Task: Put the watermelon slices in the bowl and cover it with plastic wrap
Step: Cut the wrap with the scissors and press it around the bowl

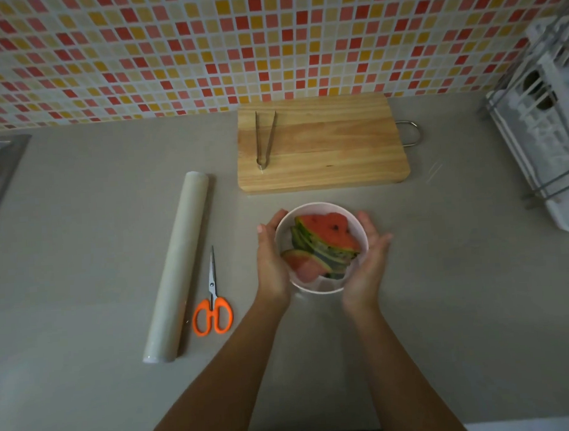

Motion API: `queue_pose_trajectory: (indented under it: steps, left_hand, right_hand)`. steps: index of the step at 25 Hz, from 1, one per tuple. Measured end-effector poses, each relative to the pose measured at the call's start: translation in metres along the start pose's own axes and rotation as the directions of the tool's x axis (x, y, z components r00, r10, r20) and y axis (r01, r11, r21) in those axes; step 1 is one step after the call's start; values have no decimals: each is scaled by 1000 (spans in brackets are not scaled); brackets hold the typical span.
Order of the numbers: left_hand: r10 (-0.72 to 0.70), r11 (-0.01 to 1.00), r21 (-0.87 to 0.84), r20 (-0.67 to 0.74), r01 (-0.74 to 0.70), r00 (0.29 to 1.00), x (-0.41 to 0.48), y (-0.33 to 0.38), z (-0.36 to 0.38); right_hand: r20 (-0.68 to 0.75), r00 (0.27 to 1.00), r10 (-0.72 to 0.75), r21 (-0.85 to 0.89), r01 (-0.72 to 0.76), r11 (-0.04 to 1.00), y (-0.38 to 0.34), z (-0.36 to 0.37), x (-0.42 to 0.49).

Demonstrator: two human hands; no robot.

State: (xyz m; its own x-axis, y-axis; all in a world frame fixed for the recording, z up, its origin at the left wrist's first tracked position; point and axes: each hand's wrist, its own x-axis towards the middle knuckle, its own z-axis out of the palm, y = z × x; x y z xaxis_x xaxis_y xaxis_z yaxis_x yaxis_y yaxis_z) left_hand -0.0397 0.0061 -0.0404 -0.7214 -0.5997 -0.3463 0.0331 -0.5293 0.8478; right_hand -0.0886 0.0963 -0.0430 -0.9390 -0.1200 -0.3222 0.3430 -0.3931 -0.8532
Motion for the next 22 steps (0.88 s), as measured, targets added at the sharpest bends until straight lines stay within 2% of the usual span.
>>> queue_pose_trajectory:
  steps: [4,7,9,11,12,14,16,19,20,22]
  left_hand:
    - [-105,985,-143,-40,98,994,2,3,2]
    - [-143,988,-64,-51,140,988,2,1,0]
    - [-155,988,-1,-21,155,988,4,7,0]
    - [-127,988,86,11,125,992,8,16,-5]
    - [-93,986,134,-10,94,996,11,20,-9]
    - [-45,970,231,-150,79,988,12,23,-18]
    - [-47,950,287,-255,122,966,5,16,-24]
    - [-140,912,355,-195,203,971,-2,1,-19]
    - [-156,897,383,-191,220,969,1,4,-18]
    - [-113,872,460,-143,167,983,11,13,-22]
  right_hand:
    - [-15,999,52,11,-52,999,3,-4,7]
    - [18,992,126,48,-127,991,0,-3,12]
    - [65,981,184,-4,-184,983,-4,-4,15]
    - [66,984,165,-163,-152,975,-6,-11,17]
    - [18,993,118,-291,-108,951,-9,-18,22]
    - [-38,999,5,-492,-23,870,-18,-28,33]
    - [51,999,-1,-568,30,822,-28,-28,44]
    - [197,971,134,-654,28,756,-29,-13,43]
    - [207,970,128,-690,52,722,-26,-11,40]
    - [185,983,20,-754,129,644,-24,-14,35]
